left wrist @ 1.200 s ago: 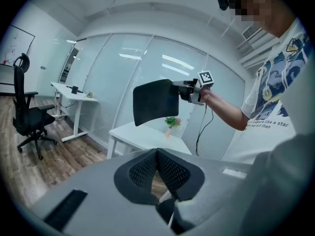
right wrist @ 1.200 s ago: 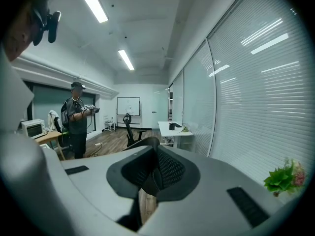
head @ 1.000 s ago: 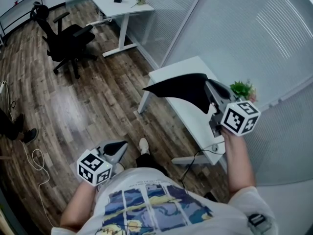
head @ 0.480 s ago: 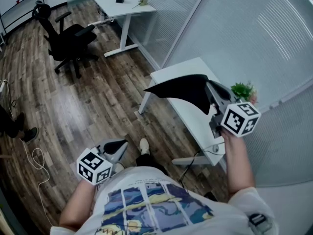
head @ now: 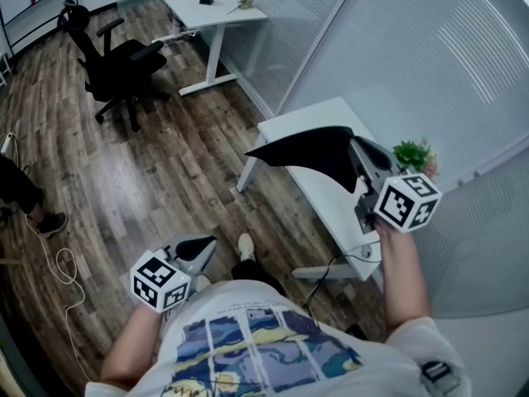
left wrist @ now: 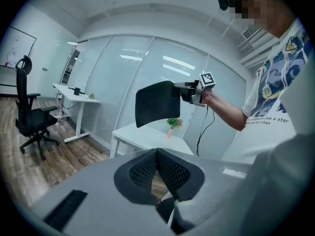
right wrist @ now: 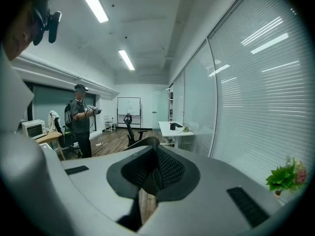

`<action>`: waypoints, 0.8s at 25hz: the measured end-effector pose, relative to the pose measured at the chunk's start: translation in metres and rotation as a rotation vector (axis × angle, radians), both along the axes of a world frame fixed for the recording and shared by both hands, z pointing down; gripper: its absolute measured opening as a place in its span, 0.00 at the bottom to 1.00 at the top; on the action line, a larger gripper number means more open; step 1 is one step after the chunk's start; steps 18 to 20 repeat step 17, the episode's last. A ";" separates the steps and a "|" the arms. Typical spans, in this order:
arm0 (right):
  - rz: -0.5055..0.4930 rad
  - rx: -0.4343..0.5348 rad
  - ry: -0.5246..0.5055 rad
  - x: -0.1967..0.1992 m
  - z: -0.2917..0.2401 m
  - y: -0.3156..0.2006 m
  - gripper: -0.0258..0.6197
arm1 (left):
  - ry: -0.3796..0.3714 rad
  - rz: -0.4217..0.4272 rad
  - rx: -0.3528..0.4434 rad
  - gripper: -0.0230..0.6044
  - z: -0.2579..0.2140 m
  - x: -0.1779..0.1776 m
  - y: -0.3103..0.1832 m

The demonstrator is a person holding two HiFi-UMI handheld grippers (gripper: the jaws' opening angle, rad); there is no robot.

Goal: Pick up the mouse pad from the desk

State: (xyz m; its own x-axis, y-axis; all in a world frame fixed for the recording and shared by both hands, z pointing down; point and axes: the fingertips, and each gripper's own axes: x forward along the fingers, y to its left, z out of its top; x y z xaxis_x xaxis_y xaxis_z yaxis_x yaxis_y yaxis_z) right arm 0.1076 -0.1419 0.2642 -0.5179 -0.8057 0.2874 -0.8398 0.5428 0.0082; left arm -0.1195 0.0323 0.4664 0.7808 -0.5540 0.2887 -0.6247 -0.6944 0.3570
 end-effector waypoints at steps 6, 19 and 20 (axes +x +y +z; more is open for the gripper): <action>-0.001 -0.002 -0.006 0.004 0.002 -0.006 0.08 | 0.006 0.003 0.000 0.04 0.000 0.004 -0.003; 0.000 -0.008 -0.002 0.011 0.007 -0.011 0.08 | 0.010 0.009 -0.009 0.04 0.005 0.011 -0.012; 0.000 -0.008 -0.002 0.011 0.007 -0.011 0.08 | 0.010 0.009 -0.009 0.04 0.005 0.011 -0.012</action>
